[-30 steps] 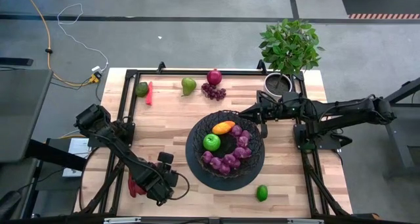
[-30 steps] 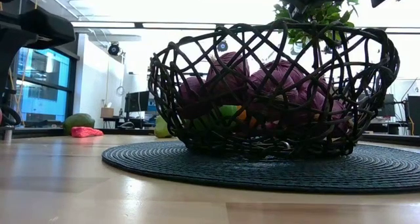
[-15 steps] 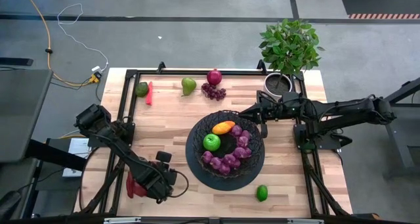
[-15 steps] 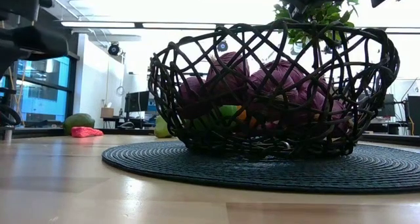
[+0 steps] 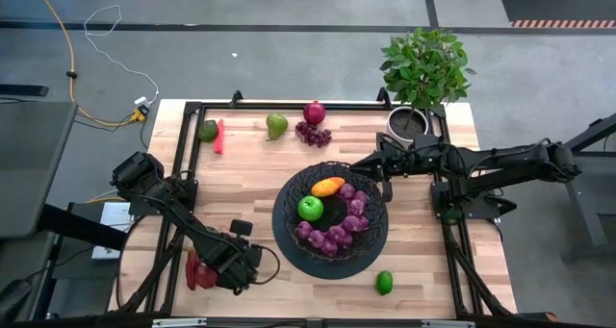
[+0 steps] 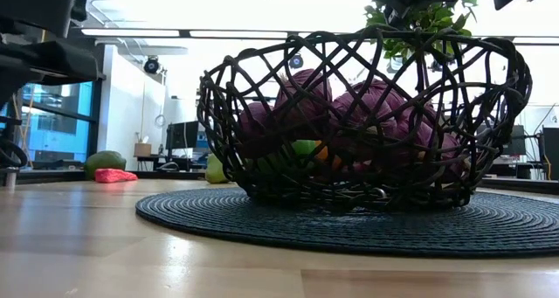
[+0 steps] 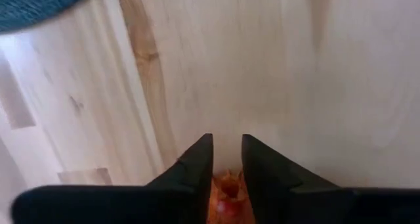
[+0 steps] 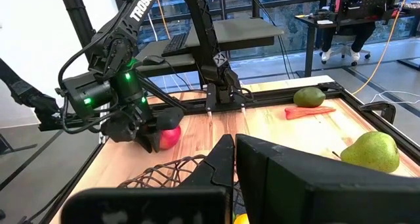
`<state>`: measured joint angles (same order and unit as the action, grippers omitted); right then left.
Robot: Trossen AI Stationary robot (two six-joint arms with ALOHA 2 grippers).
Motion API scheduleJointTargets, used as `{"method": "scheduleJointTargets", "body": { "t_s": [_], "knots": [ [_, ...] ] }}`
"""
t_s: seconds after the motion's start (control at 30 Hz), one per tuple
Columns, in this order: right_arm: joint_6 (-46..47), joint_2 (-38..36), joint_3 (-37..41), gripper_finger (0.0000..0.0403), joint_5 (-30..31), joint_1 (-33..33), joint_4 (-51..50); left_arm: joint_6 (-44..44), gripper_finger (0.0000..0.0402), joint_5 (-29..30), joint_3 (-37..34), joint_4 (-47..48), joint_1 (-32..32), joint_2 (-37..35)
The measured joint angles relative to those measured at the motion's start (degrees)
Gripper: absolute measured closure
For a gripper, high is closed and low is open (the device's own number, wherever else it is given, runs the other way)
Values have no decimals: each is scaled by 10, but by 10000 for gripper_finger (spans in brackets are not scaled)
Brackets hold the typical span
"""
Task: Build produce basket
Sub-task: Put the red pomegranate into the basket
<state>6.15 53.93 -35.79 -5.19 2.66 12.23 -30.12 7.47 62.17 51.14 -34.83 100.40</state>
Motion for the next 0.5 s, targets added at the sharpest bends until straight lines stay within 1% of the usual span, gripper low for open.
{"method": "scheduleJointTargets", "body": {
  "t_s": [0.1, 0.17, 0.5],
  "knots": [
    [0, 0, 0, 403, 0, 0, 0, -17, 361, -27, 0, 1, 0, 0],
    [0, 0, 0, 403, 0, 0, 0, -23, 368, -32, 0, 3, 0, 0],
    [-1, 0, 0, 403, 0, 0, 0, -29, 363, -25, 0, 22, 0, 0]
  ]
}}
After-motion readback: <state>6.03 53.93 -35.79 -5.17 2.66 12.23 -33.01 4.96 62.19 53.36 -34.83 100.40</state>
